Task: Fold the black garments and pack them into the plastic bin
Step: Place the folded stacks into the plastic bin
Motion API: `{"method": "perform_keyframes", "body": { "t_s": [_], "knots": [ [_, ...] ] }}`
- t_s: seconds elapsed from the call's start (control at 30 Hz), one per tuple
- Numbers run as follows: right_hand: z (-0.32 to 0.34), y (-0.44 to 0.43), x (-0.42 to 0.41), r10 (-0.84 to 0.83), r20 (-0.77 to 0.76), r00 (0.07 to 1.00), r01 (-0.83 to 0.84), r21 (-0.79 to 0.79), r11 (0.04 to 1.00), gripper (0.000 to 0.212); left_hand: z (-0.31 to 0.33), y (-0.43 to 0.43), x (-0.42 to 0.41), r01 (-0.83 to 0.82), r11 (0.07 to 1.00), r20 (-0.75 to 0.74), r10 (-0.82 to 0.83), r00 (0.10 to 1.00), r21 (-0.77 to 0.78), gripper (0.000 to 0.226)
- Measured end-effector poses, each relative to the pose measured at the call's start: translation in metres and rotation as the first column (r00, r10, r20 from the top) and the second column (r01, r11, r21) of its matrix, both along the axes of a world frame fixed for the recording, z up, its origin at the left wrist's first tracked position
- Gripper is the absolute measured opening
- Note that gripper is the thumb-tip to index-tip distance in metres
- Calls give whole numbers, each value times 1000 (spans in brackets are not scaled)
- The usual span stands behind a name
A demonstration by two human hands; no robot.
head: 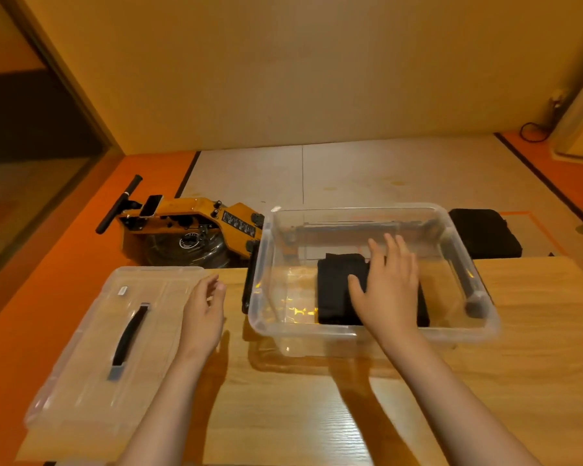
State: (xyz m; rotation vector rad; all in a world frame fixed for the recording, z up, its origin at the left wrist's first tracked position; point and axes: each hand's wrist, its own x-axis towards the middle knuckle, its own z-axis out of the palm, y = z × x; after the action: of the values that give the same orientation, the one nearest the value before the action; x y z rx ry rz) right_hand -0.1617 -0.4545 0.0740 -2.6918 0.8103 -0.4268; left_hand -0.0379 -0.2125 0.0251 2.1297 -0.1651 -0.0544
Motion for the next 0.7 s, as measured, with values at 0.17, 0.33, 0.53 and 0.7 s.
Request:
{"method": "perform_keyframes", "body": {
  "t_s": [0.17, 0.33, 0.53, 0.7],
  "knots": [
    [-2, 119, 47, 361, 124, 924, -371, 67, 926, 56, -35, 95, 17, -128, 985, -14, 130, 991, 115, 42],
    [-21, 193, 71, 434, 81, 897, -431, -50, 901, 51, -66, 168, 24, -225, 916, -44, 253, 966, 331, 47],
    [-40, 197, 81, 358, -112, 927, -374, -208, 904, 47, -98, 206, 49, -171, 850, -57, 229, 972, 498, 56],
    [-45, 198, 80, 354, -146, 924, -381, -256, 888, 41, -116, 207, 65, -111, 800, -127, 227, 966, 590, 56]
  ]
}}
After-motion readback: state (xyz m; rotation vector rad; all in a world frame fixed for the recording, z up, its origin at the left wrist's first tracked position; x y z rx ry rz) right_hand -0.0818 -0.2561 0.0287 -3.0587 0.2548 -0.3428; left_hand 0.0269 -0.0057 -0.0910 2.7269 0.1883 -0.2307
